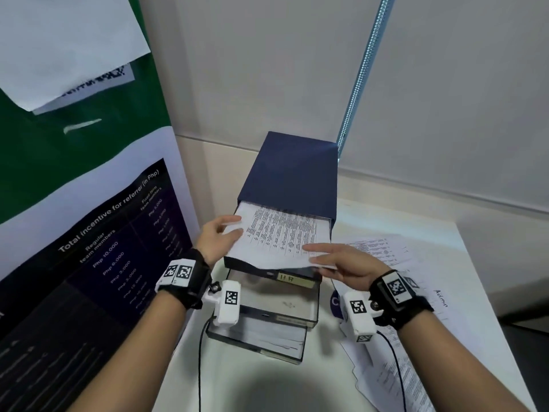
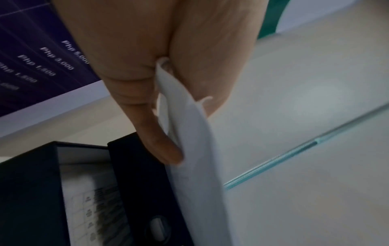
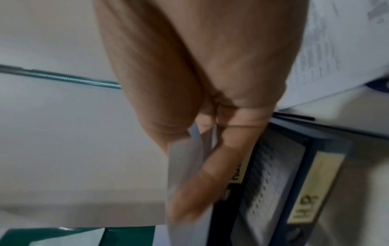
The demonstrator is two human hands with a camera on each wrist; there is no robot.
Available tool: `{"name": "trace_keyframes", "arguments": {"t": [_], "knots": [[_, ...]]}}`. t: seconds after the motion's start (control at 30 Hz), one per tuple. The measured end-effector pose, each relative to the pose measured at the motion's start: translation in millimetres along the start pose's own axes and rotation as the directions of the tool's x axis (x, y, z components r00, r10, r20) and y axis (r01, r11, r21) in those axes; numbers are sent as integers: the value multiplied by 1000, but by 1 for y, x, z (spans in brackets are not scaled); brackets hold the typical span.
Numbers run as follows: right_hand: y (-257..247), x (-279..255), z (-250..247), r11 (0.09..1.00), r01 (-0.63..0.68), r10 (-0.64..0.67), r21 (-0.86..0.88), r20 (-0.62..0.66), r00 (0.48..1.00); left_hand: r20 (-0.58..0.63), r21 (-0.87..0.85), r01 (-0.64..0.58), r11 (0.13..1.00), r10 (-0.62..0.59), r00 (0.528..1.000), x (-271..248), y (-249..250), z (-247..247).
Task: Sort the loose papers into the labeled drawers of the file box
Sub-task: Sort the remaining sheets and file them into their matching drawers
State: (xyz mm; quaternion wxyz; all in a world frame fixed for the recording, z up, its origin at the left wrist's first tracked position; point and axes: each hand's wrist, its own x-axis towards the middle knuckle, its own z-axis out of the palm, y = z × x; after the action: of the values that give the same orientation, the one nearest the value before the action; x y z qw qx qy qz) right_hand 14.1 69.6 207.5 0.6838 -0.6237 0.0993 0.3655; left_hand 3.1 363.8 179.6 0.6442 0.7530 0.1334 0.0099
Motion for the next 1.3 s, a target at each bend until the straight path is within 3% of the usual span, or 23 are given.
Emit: {"name": "trace_keyframes", "arguments": {"t": [0.07,0.13,0.2,0.23,0.33,0.5,0.57,0.63,0.7,0.73,0.8,0.87,0.93,0.97,1.07,1.13,1.17,1.23,1.3], "knots": [[-6,12,-3,996,70,-64,53,-103,993,-82,189,-53,980,70,994,7,1,10],[-14,26,-6,984,135,-111,112,-197,974,-126,419,-193,887,267,955,8,5,23],[-22,39,-6,975,171,-129,145,-261,957,-29,539,-363,760,448,893,8,8,38],[-25,45,-6,972,175,-127,156,-277,952,70,562,-430,706,478,876,8,8,47],[-35,55,-7,970,146,-97,194,-243,965,316,626,-505,595,398,861,12,1,74],[-37,38,-40,958,124,-109,260,-71,991,389,809,-436,394,196,900,24,-5,102],[-21,29,-72,950,175,-141,258,-147,979,394,853,-411,321,120,911,34,-3,107],[10,21,-113,959,199,-132,201,-306,943,398,881,-398,256,53,916,43,1,111],[54,19,-158,995,73,-95,-66,-484,870,381,904,-371,211,-12,924,53,5,114],[78,17,-180,951,-99,-86,-295,-556,826,371,916,-356,182,-56,927,57,7,116],[131,15,-219,652,-437,-67,-620,-621,781,319,946,-306,101,-148,936,59,14,121],[182,12,-242,378,-519,-36,-767,-572,819,264,965,-261,39,-162,951,46,30,131],[216,7,-242,277,-468,-33,-839,-495,868,286,957,-282,71,-54,957,24,52,145],[224,3,-239,256,-429,-57,-866,-456,888,352,924,-351,153,24,936,9,65,155],[235,-11,-235,215,-230,-103,-949,-256,961,594,587,-609,533,226,772,-30,99,205],[240,-20,-241,216,-31,-185,-976,-72,980,697,397,-610,685,207,686,-41,91,247],[242,-25,-248,258,9,-269,-966,-63,961,733,393,-596,701,153,663,-41,76,269],[238,-40,-257,487,-112,-315,-866,-293,903,741,548,-552,628,-57,670,-34,30,307],[235,-51,-268,641,-282,-327,-714,-586,742,654,735,-492,466,-298,695,-30,-14,335]]}}
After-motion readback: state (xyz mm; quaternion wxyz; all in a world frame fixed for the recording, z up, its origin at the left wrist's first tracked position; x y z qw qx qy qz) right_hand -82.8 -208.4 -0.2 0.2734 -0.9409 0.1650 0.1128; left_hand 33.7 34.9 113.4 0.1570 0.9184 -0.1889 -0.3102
